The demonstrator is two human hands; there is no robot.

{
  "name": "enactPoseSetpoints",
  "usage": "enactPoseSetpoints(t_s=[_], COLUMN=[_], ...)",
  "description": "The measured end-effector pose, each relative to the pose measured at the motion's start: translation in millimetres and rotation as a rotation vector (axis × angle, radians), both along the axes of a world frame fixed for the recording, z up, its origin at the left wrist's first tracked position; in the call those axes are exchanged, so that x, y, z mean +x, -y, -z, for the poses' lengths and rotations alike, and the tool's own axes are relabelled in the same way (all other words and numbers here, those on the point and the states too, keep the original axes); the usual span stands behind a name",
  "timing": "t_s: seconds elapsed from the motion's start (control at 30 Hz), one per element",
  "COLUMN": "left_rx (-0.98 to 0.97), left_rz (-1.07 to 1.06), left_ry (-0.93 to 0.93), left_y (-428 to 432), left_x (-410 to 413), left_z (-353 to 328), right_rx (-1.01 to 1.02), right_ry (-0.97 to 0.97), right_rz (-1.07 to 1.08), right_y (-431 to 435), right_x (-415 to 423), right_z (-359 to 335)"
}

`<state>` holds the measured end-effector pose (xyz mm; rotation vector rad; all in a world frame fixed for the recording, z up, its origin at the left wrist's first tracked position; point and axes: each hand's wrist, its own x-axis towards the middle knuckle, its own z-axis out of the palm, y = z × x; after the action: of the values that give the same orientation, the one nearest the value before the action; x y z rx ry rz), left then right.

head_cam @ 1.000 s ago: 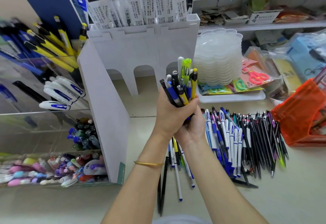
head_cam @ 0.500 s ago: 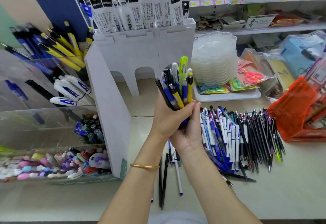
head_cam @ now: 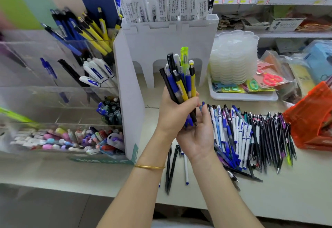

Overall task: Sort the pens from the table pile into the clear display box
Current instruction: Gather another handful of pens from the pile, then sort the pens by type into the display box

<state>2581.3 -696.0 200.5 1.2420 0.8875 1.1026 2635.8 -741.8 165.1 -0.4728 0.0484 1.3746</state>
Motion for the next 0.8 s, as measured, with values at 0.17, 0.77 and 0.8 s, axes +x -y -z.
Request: enactPoseSetpoints(t_s=[0.17,0.77,0.8], left_rx=[-0.09,0.071,0.059], left_rz=[-0.062,0.017,0.023], left_ry=[0.102,0.237,0.256], left_y=[4.7,-14.8,-18.1], left_x=[-25.9,-211.2,-222.6], left_z=[-10.7,-63.3,-64.0], right_rx=[-0.04,0.162,0.159], right_ry=[0.138,0.133,0.142], right_rz=[-0.079,0.136,0.145], right_y=[4.9,-15.1,-17.4], right_x=[-17.7,-216.3,-228.0], right_z=[-9.3,-78.0,-79.5])
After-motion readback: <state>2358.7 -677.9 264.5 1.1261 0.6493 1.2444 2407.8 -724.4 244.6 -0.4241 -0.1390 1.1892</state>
